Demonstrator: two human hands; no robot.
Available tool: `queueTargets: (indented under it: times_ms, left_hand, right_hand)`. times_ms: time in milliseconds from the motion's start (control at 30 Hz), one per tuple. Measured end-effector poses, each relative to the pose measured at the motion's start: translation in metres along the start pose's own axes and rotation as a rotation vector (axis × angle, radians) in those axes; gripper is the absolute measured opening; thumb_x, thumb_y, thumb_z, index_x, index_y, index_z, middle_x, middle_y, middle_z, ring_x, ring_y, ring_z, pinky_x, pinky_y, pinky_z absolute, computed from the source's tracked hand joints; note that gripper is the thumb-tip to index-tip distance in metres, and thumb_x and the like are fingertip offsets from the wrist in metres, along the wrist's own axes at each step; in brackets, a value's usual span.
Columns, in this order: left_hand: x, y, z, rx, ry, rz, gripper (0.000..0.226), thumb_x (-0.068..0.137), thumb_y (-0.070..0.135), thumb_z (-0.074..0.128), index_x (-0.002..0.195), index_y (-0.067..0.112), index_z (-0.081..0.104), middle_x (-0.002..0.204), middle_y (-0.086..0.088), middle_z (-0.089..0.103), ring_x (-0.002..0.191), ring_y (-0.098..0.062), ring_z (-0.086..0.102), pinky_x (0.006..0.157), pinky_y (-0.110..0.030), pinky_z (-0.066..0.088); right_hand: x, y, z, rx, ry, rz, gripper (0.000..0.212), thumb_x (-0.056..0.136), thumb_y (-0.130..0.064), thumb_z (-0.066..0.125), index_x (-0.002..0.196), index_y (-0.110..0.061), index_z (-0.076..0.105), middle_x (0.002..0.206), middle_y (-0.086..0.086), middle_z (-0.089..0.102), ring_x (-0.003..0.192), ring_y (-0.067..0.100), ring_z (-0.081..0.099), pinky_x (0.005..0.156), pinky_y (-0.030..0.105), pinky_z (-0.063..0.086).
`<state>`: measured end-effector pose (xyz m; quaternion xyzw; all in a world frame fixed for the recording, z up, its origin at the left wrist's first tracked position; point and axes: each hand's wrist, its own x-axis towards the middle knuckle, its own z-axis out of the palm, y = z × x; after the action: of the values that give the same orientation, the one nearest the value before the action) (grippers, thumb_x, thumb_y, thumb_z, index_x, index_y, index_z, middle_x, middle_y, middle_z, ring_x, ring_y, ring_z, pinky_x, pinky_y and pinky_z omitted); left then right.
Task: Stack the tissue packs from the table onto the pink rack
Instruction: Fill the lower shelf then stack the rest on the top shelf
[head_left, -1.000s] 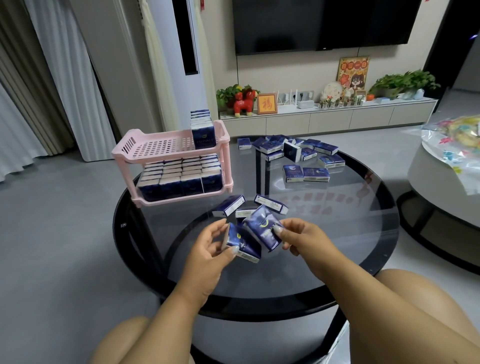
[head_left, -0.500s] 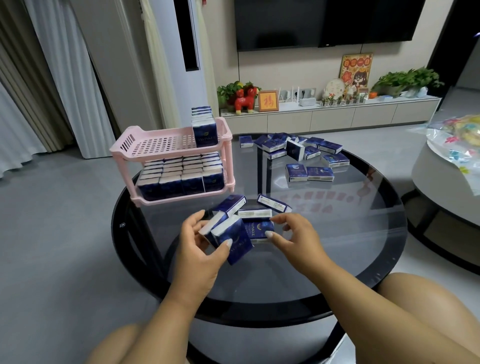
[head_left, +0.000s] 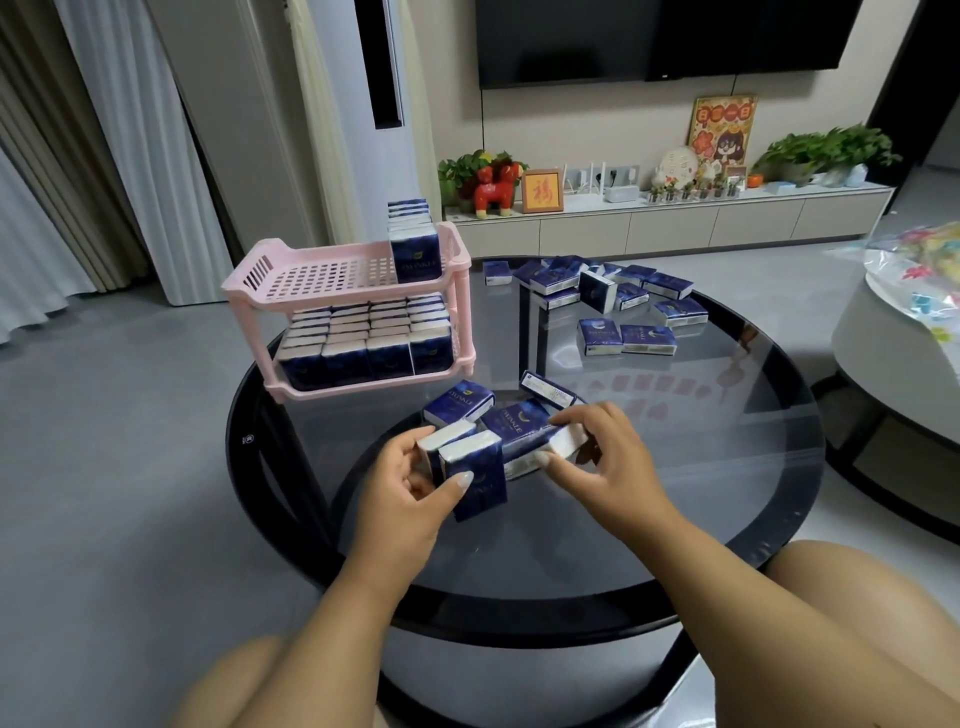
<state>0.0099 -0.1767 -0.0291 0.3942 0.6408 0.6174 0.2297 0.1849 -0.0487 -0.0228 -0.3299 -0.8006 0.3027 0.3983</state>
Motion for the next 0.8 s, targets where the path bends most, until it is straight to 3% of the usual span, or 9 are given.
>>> queueTargets:
  times_ms: [167, 300, 433, 533, 667, 733, 800]
  left_hand:
    - [-0.001, 0.002, 0.004, -0.132, -0.027, -0.029, 0.049, 0.079, -0.007, 0.072, 0.111, 0.028, 0.057, 0.107, 0.004, 0.070, 0.096, -0.007, 0.068, 0.071, -0.018, 0.054]
    - [-0.001, 0.001, 0.006, -0.175, -0.051, -0.040, 0.047, 0.080, -0.008, 0.071, 0.113, 0.024, 0.058, 0.106, 0.004, 0.072, 0.096, -0.008, 0.069, 0.074, -0.020, 0.054]
    - [-0.004, 0.005, 0.006, -0.223, -0.127, -0.077, 0.044, 0.081, 0.015, 0.076, 0.119, 0.023, 0.057, 0.110, 0.007, 0.072, 0.089, -0.004, 0.067, 0.063, -0.016, 0.050]
    - [-0.005, 0.008, 0.005, -0.223, -0.167, -0.079, 0.062, 0.067, 0.017, 0.083, 0.121, 0.022, 0.054, 0.109, 0.007, 0.072, 0.093, -0.005, 0.068, 0.069, -0.017, 0.052]
    - [-0.008, 0.006, 0.013, -0.087, -0.167, -0.043, 0.077, 0.059, 0.002, 0.089, 0.122, 0.025, 0.050, 0.111, 0.008, 0.070, 0.102, -0.004, 0.067, 0.078, -0.018, 0.053]
    - [-0.006, 0.002, 0.016, -0.011, -0.137, -0.017, 0.076, 0.061, 0.001, 0.089, 0.121, 0.028, 0.051, 0.113, 0.008, 0.070, 0.103, -0.003, 0.066, 0.082, -0.020, 0.053]
    - [-0.002, 0.000, 0.017, 0.021, -0.122, -0.005, 0.071, 0.063, 0.001, 0.087, 0.118, 0.029, 0.051, 0.112, 0.009, 0.069, 0.104, -0.004, 0.066, 0.086, -0.021, 0.052]
  right_hand:
    - [-0.006, -0.013, -0.008, 0.053, 0.007, -0.150, 0.031, 0.075, -0.048, 0.059, 0.096, -0.025, 0.060, 0.092, -0.012, 0.047, 0.079, 0.013, 0.051, 0.061, 0.023, 0.045]
    - [-0.009, -0.013, 0.002, 0.012, -0.082, -0.185, 0.036, 0.072, -0.052, 0.066, 0.094, -0.025, 0.059, 0.092, -0.012, 0.047, 0.082, 0.007, 0.051, 0.066, 0.013, 0.040]
    - [-0.009, -0.005, 0.015, -0.019, -0.138, -0.140, 0.049, 0.068, -0.050, 0.077, 0.106, -0.027, 0.057, 0.098, -0.013, 0.049, 0.090, -0.003, 0.049, 0.075, 0.007, 0.038]
    - [-0.010, -0.005, 0.016, 0.034, -0.167, -0.054, 0.057, 0.068, -0.043, 0.079, 0.117, -0.028, 0.053, 0.106, -0.009, 0.050, 0.091, 0.001, 0.052, 0.074, 0.010, 0.043]
    - [-0.014, -0.011, 0.017, 0.107, -0.234, -0.048, 0.047, 0.079, -0.050, 0.068, 0.119, -0.031, 0.052, 0.110, -0.013, 0.049, 0.097, -0.002, 0.051, 0.078, 0.010, 0.042]
    - [-0.015, -0.014, 0.019, 0.134, -0.245, -0.056, 0.036, 0.085, -0.053, 0.051, 0.116, -0.036, 0.051, 0.110, -0.014, 0.049, 0.102, -0.003, 0.050, 0.083, 0.009, 0.039]
    - [-0.016, -0.016, 0.018, 0.167, -0.257, -0.035, 0.040, 0.087, -0.057, 0.038, 0.120, -0.037, 0.050, 0.116, -0.011, 0.051, 0.111, -0.004, 0.047, 0.092, 0.011, 0.037]
